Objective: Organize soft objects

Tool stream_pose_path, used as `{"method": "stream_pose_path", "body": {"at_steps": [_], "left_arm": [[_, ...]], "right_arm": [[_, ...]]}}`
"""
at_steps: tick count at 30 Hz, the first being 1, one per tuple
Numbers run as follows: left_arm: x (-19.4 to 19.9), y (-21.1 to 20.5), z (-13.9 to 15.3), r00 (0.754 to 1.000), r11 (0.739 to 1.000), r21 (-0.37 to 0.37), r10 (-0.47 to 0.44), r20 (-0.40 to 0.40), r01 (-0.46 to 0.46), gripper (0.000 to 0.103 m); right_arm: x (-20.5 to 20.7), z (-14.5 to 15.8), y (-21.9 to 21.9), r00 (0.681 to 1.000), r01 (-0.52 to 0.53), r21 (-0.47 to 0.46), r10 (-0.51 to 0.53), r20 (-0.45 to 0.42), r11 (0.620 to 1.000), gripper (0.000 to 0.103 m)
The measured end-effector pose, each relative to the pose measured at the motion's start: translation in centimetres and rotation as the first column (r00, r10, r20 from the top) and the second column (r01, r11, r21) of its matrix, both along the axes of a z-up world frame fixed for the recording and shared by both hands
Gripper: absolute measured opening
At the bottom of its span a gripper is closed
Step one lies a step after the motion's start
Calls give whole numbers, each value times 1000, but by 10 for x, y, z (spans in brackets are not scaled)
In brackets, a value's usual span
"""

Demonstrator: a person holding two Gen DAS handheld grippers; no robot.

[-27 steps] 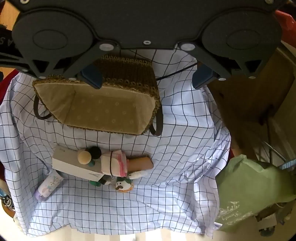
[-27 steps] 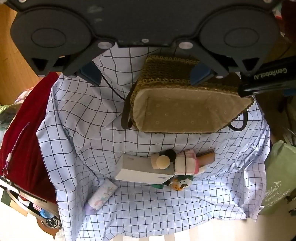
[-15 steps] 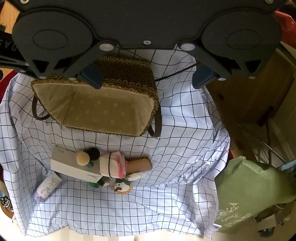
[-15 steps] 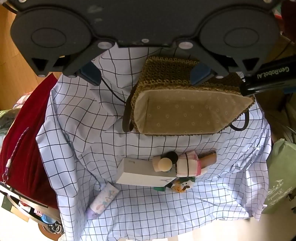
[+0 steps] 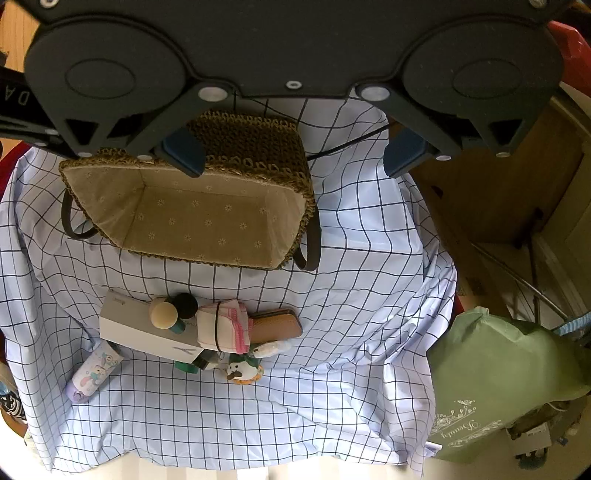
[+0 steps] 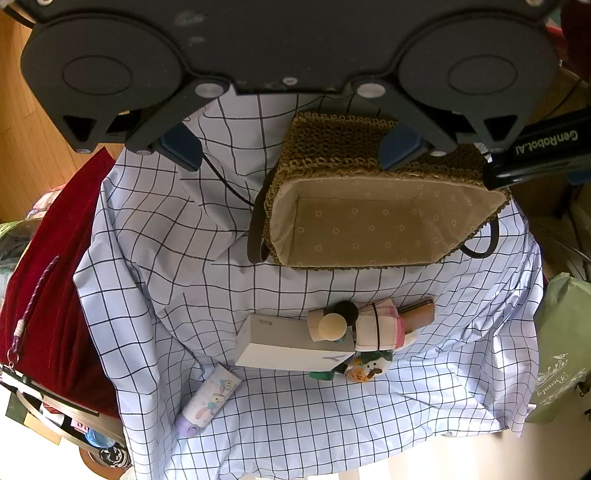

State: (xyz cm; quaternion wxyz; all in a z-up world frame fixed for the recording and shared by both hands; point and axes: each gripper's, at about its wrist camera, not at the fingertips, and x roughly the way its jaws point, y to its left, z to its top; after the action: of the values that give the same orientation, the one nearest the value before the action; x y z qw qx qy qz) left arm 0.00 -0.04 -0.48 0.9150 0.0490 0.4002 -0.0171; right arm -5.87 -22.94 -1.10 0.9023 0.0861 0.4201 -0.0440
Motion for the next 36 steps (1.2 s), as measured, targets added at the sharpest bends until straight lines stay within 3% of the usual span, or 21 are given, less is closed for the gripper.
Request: {"method": "stream_pose_path", "body": {"at_steps": [36], "left_arm": [[-1, 0, 2, 1000, 1000, 0, 0, 0, 0, 100]], "right_arm": [[-1, -1, -1, 1000, 1, 4, -1, -2, 1000, 103]]}}
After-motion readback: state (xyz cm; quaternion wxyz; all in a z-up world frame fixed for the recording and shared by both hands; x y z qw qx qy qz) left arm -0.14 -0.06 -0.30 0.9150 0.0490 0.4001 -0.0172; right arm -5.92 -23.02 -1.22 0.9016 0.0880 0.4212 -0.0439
